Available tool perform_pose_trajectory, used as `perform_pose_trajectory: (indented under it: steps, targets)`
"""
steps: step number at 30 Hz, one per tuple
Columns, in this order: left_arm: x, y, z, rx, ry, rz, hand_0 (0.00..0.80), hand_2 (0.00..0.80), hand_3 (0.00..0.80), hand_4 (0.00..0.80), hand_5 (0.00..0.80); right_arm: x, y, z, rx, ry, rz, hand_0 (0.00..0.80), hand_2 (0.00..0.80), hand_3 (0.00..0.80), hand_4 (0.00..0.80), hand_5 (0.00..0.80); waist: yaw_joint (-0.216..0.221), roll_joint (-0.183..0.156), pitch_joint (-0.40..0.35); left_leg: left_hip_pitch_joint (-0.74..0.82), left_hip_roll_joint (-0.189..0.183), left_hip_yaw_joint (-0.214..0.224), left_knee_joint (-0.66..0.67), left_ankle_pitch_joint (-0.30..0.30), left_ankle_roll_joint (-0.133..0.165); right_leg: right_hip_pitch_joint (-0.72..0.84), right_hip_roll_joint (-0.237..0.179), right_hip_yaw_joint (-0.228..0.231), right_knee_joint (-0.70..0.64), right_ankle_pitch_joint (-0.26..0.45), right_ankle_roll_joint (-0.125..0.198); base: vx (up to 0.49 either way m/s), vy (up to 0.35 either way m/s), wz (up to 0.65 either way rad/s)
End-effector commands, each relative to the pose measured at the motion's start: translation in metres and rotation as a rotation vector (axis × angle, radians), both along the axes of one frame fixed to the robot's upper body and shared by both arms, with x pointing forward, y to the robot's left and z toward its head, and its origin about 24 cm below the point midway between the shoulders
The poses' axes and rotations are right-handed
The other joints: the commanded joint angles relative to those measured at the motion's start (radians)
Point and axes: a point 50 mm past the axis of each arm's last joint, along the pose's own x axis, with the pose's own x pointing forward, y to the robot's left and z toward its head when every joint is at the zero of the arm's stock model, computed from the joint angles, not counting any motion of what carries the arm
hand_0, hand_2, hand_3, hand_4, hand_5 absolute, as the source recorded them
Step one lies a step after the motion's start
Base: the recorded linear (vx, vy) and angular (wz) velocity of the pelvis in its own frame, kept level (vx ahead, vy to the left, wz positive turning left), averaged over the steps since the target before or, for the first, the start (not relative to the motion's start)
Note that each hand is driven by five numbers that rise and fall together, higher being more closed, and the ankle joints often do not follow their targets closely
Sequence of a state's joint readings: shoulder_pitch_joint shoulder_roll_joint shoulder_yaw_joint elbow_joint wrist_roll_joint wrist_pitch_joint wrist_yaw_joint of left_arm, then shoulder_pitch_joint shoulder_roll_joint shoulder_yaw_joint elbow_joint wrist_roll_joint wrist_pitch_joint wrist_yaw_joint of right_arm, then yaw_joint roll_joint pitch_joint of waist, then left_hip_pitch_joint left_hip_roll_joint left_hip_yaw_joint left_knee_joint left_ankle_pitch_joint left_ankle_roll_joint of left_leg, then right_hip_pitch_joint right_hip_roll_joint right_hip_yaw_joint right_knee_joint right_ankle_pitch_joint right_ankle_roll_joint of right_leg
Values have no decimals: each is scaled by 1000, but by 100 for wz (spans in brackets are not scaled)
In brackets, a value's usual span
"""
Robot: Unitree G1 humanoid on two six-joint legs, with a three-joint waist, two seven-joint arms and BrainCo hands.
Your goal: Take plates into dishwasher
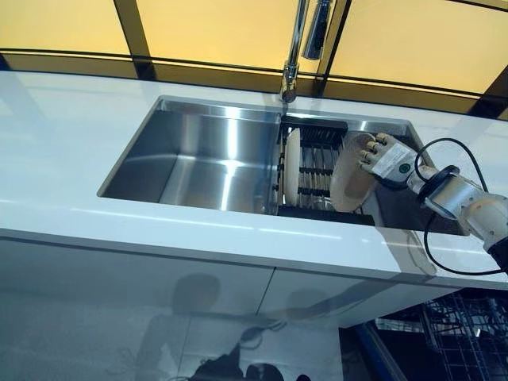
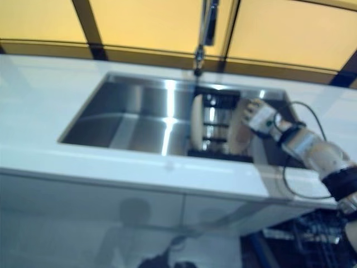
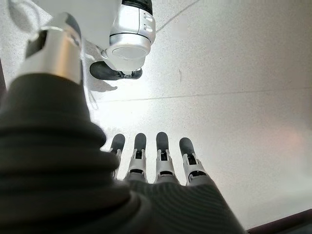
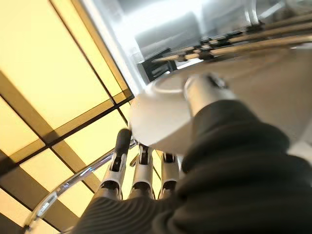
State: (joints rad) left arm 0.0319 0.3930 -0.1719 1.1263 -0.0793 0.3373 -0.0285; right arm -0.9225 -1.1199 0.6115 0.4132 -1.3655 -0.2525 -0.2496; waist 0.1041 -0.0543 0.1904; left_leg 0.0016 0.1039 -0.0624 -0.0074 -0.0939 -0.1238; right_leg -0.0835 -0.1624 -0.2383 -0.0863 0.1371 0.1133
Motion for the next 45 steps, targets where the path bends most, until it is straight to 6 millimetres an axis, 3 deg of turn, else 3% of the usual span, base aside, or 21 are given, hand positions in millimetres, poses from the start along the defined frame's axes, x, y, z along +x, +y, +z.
perform_pose_trajectory:
  steps: [1, 12, 20, 26, 38, 42, 45]
  targets:
    - [-11, 9, 1, 29, 67, -31, 0, 0, 0, 0, 0, -3, -7, 0, -135, 14, -21, 800, 800, 800, 800, 800, 27, -5, -27, -73, -1, 26, -80, 157, 7, 77, -47, 19, -1, -60, 70, 0, 0, 0]
    - [-22, 9, -1, 28, 99, -36, 0, 0, 0, 0, 0, -4, -16, -8, -188, 38, -51, 800, 800, 800, 800, 800, 28, -11, -62, -46, 2, 34, -80, 151, 4, 104, -45, 15, -1, -69, 71, 23, 5, 1]
    - [-28, 11, 0, 33, 116, -42, 0, 0, 0, 0, 0, -4, -21, -3, -123, 28, -77, 800, 800, 800, 800, 800, 27, -14, -86, -26, 7, 41, -80, 145, 2, 124, -45, 14, -1, -77, 71, 9, 2, 0]
    - [-31, 12, 0, 27, 131, -43, 0, 0, 0, 0, 0, -5, -28, 11, -20, -8, -112, 800, 800, 800, 800, 800, 23, -19, -108, -11, 10, 50, -80, 142, 1, 136, -43, 17, -1, -80, 73, 5, 4, 0]
    - [-37, 15, 0, 23, 143, -36, 0, 0, 0, 0, 0, -9, -42, 44, 20, -97, -180, 800, 800, 800, 800, 800, 11, -36, -151, 21, 14, 72, -80, 134, 3, 156, -37, 29, -1, -80, 75, -4, 19, -1]
    - [-37, 15, 0, 19, 137, -32, 0, 0, 0, 0, 0, -11, -49, 58, 136, -125, -215, 800, 800, 800, 800, 800, 3, -42, -160, 30, 16, 83, -80, 131, 3, 158, -36, 38, -1, -78, 78, -35, 43, -7]
    - [-37, 14, 0, 18, 129, -26, 0, 0, 0, 0, 0, -16, -60, 71, 344, -156, -243, 800, 800, 800, 800, 800, -11, -47, -168, 42, 16, 95, -80, 126, 6, 157, -34, 55, -1, -71, 81, -64, 55, -11]
